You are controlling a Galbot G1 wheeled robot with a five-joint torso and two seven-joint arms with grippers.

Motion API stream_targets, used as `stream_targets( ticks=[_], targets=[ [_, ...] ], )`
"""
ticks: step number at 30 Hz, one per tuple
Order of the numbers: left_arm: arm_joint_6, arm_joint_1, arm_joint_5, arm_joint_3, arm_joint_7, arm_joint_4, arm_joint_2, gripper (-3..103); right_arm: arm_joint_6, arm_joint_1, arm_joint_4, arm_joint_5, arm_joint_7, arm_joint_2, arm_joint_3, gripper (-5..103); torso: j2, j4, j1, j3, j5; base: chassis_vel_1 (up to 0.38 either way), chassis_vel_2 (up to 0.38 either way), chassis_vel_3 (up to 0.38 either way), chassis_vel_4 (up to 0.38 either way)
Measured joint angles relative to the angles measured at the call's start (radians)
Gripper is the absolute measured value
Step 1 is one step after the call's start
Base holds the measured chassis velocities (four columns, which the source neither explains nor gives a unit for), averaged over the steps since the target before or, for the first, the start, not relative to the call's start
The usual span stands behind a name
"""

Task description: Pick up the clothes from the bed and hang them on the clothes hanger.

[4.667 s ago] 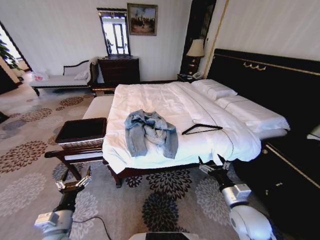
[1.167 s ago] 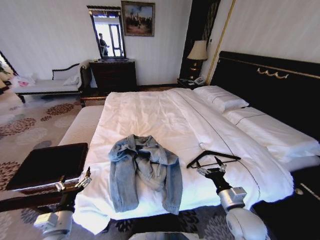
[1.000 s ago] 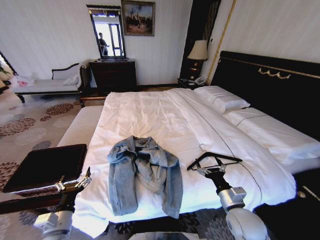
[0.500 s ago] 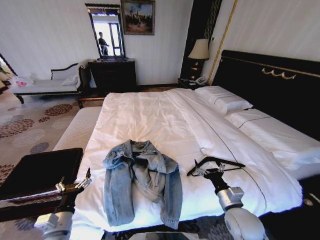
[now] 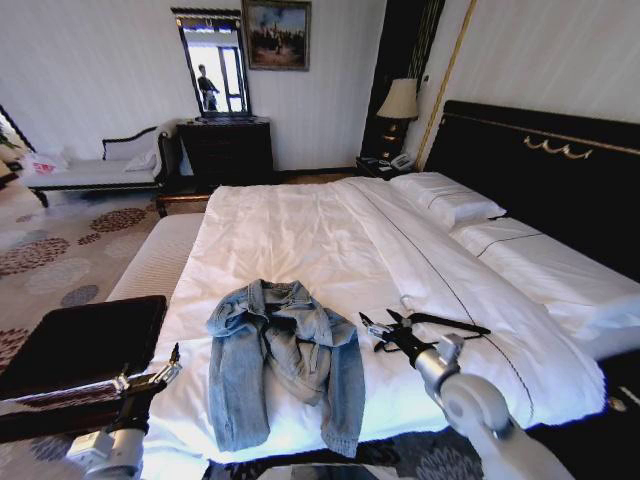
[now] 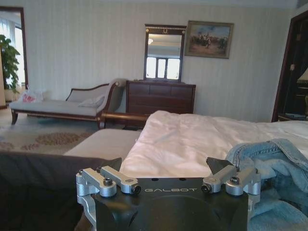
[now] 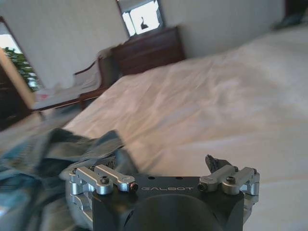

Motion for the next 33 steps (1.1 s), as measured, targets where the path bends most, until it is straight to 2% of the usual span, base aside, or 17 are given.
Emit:
stream_targets(
  ticks=[4,7,8,10,24,33],
  targets=[
    [0.017,-0.003,-0.011,0.004,0.002,0.001,0.001,99,-0.089,0.154,-0.086,0.183,0.007,-0.016,-0.121,100,0.000,0.0001,0.000,0.000,-0.0003,0.000,0.000,0.000,0.000],
    [0.023,-0.006,-0.011,0.005,0.002,0.001,0.001,99,-0.108,0.202,-0.116,0.218,0.009,-0.011,-0.154,100,0.000,0.0001,0.000,0.000,-0.0001,0.000,0.000,0.000,0.000],
    [0.032,-0.011,-0.012,0.008,0.002,-0.003,0.003,99,-0.137,0.277,-0.161,0.285,0.021,0.004,-0.198,100,0.000,0.0004,0.000,0.000,-0.0002,0.000,0.000,0.000,0.000],
    [0.039,-0.015,-0.014,0.009,0.002,-0.007,0.005,99,-0.157,0.326,-0.201,0.328,0.030,0.019,-0.230,100,0.000,0.0003,0.000,0.000,-0.0001,0.000,0.000,0.000,0.000],
    [0.063,-0.028,-0.012,0.022,0.001,-0.007,0.012,99,-0.213,0.460,-0.359,0.391,0.033,0.073,-0.331,100,0.000,0.0000,0.000,0.000,-0.0002,0.000,0.000,0.000,0.000],
    [0.068,-0.029,-0.012,0.020,-0.002,-0.008,0.011,99,-0.223,0.498,-0.423,0.412,0.034,0.113,-0.366,100,0.000,0.0001,0.000,0.000,-0.0002,0.000,0.000,0.000,0.000]
  ],
)
